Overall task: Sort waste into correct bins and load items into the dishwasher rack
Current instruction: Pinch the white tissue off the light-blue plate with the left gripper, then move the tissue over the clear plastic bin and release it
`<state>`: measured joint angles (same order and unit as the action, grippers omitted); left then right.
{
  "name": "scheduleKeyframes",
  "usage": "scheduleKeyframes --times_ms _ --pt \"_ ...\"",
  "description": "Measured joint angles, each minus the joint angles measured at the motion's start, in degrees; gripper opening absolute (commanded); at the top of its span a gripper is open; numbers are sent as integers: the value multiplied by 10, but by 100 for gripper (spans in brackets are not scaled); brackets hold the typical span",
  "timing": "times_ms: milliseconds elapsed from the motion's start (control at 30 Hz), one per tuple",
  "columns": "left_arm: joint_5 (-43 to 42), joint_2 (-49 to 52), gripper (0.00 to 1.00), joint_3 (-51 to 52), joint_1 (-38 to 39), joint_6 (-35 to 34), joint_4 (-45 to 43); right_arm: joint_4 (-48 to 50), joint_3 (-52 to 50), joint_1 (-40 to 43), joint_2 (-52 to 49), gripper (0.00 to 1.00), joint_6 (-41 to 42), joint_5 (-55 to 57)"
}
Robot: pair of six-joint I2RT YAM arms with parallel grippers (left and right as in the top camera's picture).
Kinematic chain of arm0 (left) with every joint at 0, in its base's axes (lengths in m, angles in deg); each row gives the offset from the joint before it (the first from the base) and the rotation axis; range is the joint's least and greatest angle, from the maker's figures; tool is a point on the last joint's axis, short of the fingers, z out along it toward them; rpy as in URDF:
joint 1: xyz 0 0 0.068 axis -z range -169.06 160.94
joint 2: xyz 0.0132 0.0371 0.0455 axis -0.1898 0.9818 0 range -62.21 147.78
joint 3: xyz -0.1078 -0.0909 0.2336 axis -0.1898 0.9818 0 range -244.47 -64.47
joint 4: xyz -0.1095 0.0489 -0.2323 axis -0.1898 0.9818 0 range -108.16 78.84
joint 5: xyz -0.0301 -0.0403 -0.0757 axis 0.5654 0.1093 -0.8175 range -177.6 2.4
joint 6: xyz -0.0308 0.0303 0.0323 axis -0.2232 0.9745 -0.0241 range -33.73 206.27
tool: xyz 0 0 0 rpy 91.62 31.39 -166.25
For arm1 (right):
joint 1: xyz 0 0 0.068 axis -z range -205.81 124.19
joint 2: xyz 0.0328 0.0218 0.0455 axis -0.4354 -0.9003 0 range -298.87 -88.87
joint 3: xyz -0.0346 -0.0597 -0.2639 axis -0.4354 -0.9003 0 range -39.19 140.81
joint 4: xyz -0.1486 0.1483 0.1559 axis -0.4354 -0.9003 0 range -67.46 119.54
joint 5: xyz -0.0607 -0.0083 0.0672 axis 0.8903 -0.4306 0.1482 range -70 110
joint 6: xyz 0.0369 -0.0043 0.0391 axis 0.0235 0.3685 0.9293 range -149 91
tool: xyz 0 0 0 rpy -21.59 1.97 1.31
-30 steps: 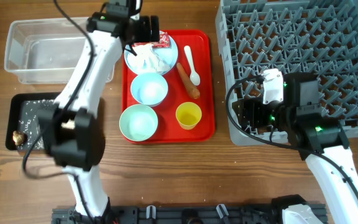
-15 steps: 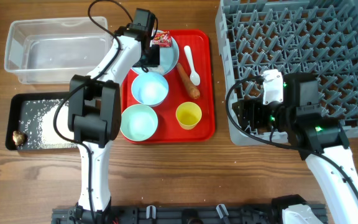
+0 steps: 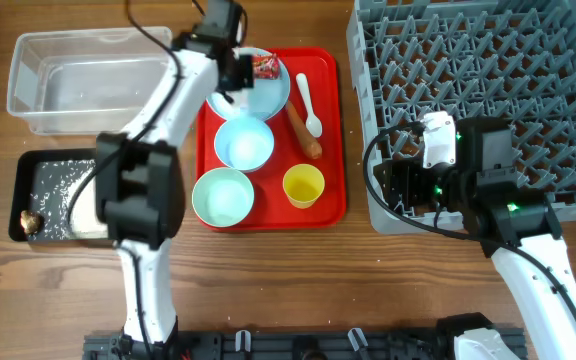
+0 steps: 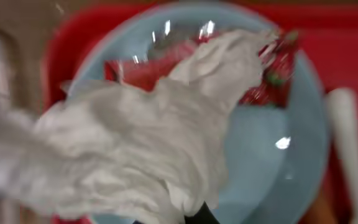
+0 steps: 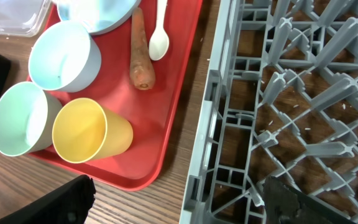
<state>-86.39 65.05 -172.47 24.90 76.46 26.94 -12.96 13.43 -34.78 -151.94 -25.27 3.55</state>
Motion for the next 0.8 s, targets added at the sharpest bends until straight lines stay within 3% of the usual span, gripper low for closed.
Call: scheduleKeyframes --times_ms 233,400,433,467,500,533,567,733,800 --pt "-2 -184 4 -16 -80 -5 11 0 0 0 0 89 0 0" --pt "-2 -192 4 -19 -167 -7 41 0 0 0 0 89 0 0" --pt "-2 -186 8 -19 -190 -7 51 1 0 0 0 90 0 0" --pt "-1 -179 29 -19 -206 -7 53 1 0 0 0 89 0 0" --pt "0 -172 56 -18 -219 -9 54 2 0 0 0 90 0 0" --pt "2 -163 91 -16 -227 -9 54 4 0 0 0 90 0 0" --pt "2 -153 100 -13 -232 -9 54 6 0 0 0 90 0 0" --pt "2 -64 100 -1 -238 -11 51 5 0 0 0 90 0 0" --pt "2 -54 92 3 -238 -11 55 5 0 0 0 90 0 0"
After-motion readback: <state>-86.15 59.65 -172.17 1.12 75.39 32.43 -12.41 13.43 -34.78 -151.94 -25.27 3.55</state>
